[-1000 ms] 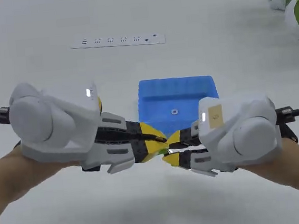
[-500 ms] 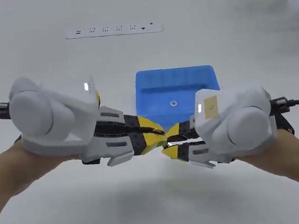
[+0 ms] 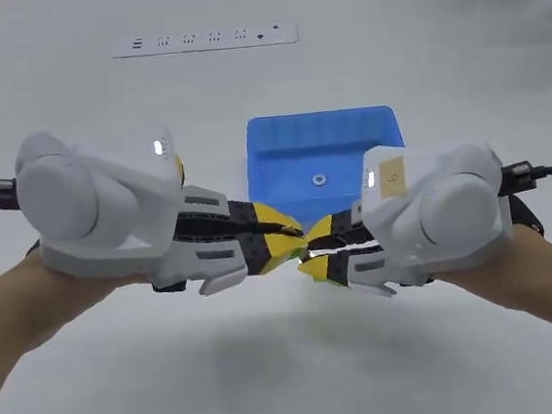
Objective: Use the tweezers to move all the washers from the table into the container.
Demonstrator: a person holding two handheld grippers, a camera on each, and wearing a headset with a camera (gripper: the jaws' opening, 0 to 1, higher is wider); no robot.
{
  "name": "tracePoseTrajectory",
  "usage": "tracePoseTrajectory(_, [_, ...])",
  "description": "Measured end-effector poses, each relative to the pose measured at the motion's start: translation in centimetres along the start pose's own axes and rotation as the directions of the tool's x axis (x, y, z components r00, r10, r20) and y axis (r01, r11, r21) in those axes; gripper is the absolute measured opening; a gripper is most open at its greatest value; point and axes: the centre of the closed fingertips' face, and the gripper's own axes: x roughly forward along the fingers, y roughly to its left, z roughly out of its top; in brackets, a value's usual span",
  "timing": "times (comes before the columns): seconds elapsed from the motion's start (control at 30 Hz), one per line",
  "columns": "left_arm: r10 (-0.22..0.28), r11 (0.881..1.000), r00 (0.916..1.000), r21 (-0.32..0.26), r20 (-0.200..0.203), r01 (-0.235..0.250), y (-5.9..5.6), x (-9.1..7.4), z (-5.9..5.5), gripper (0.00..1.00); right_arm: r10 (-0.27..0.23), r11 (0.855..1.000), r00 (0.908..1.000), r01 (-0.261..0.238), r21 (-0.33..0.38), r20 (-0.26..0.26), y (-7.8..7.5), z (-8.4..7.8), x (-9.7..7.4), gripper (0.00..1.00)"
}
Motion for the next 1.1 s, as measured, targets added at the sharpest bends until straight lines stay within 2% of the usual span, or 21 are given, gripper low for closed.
tracePoseTrajectory(0.63, [0.024,1.000,0.9996,0.017,-0.015,-0.023,0.29,-0.20,-0.26,0.07,0.006,1.000,1.0000,-0.006,0.008,0.008,-0.06,0.52,0.25,0.12])
tracePoseTrajectory(1.03, [0.018,1.000,0.9996,-0.003,-0.023,-0.018,0.71,0.13,-0.05,0.07,0.009,1.000,1.0000,-0.009,0.002,0.003,-0.23,0.53,0.20,0.12])
tracePoseTrajectory(1.1, [0.013,1.000,0.9996,-0.022,-0.026,-0.014,0.85,0.20,-0.06,0.07,0.016,1.000,0.9999,-0.016,0.001,0.005,-0.24,0.48,0.20,0.12])
